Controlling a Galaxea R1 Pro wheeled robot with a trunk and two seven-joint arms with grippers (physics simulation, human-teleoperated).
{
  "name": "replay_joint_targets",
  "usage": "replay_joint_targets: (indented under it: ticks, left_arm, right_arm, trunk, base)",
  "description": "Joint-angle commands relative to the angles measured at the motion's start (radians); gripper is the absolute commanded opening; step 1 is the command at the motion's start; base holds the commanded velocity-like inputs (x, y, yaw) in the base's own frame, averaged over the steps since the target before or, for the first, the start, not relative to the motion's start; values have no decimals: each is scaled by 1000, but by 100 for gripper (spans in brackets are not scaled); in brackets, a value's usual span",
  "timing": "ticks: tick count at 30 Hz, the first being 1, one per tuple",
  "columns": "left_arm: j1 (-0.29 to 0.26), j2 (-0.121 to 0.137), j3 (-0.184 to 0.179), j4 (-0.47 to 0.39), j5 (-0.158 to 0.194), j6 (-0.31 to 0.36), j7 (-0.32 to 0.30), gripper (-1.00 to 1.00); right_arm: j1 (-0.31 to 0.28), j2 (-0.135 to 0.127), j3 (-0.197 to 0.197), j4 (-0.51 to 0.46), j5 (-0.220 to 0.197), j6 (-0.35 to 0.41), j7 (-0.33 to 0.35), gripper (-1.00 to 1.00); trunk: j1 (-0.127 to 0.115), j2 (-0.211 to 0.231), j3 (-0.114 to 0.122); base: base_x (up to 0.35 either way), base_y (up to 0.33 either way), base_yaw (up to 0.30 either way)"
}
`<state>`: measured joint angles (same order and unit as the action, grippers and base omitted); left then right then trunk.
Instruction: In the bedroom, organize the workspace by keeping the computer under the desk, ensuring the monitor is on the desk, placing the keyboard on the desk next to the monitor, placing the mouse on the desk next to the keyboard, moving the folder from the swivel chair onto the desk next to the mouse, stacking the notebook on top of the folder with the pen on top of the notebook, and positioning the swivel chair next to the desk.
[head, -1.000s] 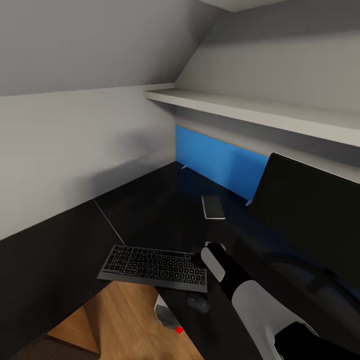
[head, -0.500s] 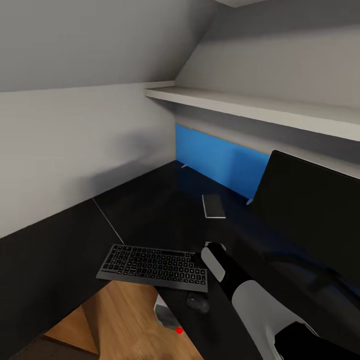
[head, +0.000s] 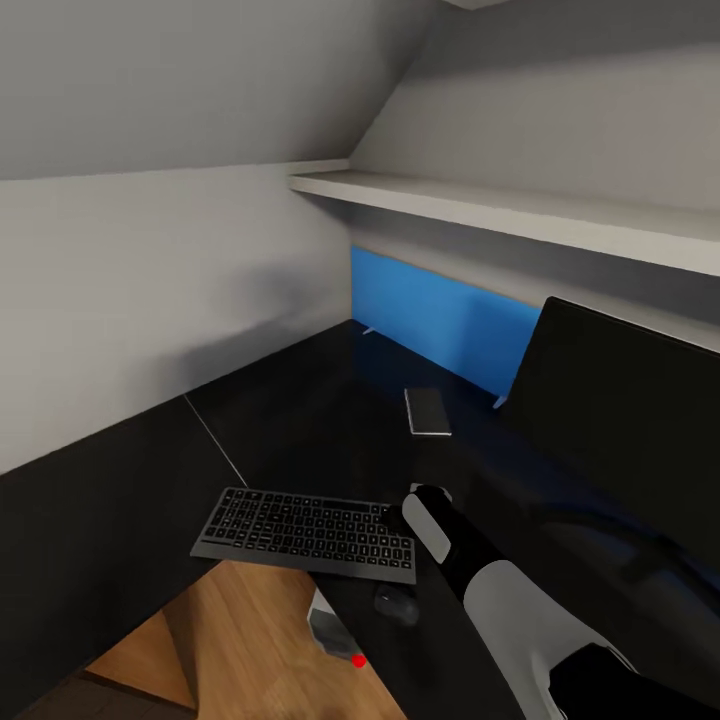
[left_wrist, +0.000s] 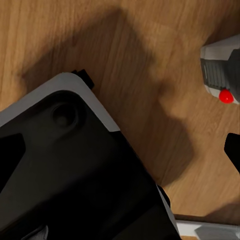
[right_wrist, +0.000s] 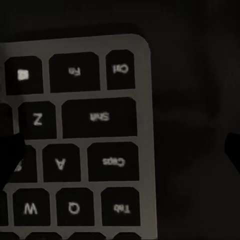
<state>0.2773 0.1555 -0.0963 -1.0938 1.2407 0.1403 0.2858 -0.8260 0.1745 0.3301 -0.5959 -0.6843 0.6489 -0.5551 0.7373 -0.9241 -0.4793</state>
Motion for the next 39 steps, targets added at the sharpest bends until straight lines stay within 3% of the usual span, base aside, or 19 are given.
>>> replay_joint_targets:
  ticks: [1,10,39]
  left_arm:
    - [0,1,-2,-3,8,1,7,100]
    - [0,1,-2,-4,13,1,7,100]
    - [0,1,-3,-5,14,1,6,100]
  right_arm:
    - [-1,0,3,-1,-15,2,-9,100]
    - [-1,0,4,-1,-52,2,-9,100]
    - [-1,0,3,-1,-57,2,-8,100]
  trunk:
    - [0,-1,-1]
    - [0,-1,-1]
    - [0,-1,-1]
  base:
    - [0,0,0]
    - [0,0,0]
    - [0,0,47]
